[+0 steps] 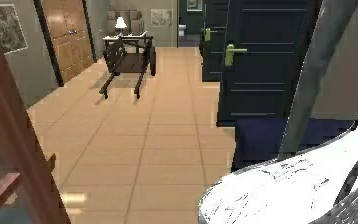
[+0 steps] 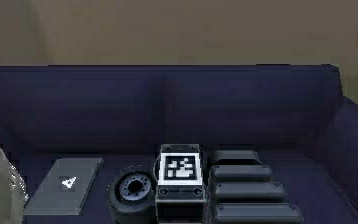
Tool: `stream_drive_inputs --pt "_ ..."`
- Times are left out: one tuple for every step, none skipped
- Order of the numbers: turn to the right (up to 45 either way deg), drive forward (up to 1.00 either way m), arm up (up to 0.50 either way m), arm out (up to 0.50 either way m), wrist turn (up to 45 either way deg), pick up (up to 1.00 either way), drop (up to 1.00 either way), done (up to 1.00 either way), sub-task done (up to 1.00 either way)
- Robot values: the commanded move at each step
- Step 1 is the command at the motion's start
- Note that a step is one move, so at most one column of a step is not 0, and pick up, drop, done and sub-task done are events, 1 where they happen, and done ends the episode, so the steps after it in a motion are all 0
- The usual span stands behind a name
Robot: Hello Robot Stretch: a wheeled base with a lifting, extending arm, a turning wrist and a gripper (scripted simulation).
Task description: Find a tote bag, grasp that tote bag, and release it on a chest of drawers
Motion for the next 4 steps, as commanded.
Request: stream_drive_inputs --pt "0.0 1.0 0.0 0.0 0.0 0.0 0.0 0.0 0.0" --pt "0.0 1.0 0.0 0.0 0.0 0.0 0.0 0.0 0.0" --pt "0.0 1.0 0.0 0.0 0.0 0.0 0.0 0.0 0.0" --pt "0.0 1.0 0.0 0.0 0.0 0.0 0.0 0.0 0.0"
